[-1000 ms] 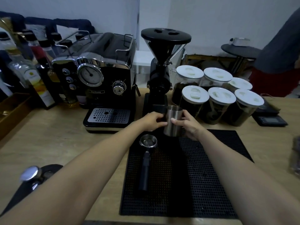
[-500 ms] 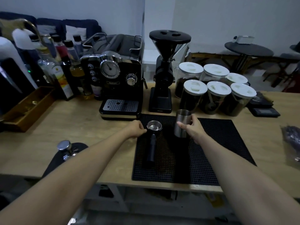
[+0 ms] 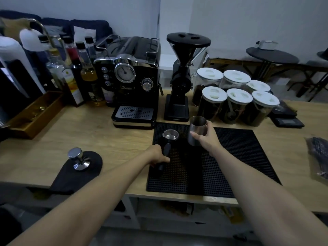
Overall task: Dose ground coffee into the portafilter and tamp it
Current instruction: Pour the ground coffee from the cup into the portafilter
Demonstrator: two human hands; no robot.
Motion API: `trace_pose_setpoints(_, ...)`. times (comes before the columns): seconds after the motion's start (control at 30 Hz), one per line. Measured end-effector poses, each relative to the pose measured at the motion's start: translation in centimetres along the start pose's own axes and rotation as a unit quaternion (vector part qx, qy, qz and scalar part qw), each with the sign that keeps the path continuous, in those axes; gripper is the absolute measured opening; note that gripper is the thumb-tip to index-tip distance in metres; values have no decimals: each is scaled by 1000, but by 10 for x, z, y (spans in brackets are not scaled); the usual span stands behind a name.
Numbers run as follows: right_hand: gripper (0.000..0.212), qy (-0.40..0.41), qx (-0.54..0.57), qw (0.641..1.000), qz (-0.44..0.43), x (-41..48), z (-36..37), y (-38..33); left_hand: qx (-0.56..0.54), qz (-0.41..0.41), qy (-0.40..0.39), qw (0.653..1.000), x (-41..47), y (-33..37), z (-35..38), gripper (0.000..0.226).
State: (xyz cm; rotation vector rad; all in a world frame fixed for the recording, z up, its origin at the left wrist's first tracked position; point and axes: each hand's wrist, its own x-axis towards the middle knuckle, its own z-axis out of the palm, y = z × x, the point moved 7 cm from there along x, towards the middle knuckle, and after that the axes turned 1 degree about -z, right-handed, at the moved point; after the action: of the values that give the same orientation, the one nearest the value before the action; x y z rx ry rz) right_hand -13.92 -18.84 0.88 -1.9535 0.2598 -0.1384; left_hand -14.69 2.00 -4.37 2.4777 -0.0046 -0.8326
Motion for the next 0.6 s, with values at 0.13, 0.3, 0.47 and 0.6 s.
trace_pose_setpoints(0.13, 70, -15, -46, 999, 11, -2, 7, 10, 34, 15, 2, 999, -3, -8, -11, 45)
trace_pose_setpoints(0.3, 72, -2, -56, 998, 3, 3, 0, 7, 43, 41, 7, 998, -3, -17, -23, 46)
trace_pose_setpoints(0.47, 78, -45, -183, 982, -2, 10, 4, 6, 67, 74, -21, 995, -2, -24, -24, 45)
trace_pose_setpoints(0.6, 74, -79, -329, 938, -77, 14, 10, -19, 86, 88, -19, 992, 0, -24, -28, 47)
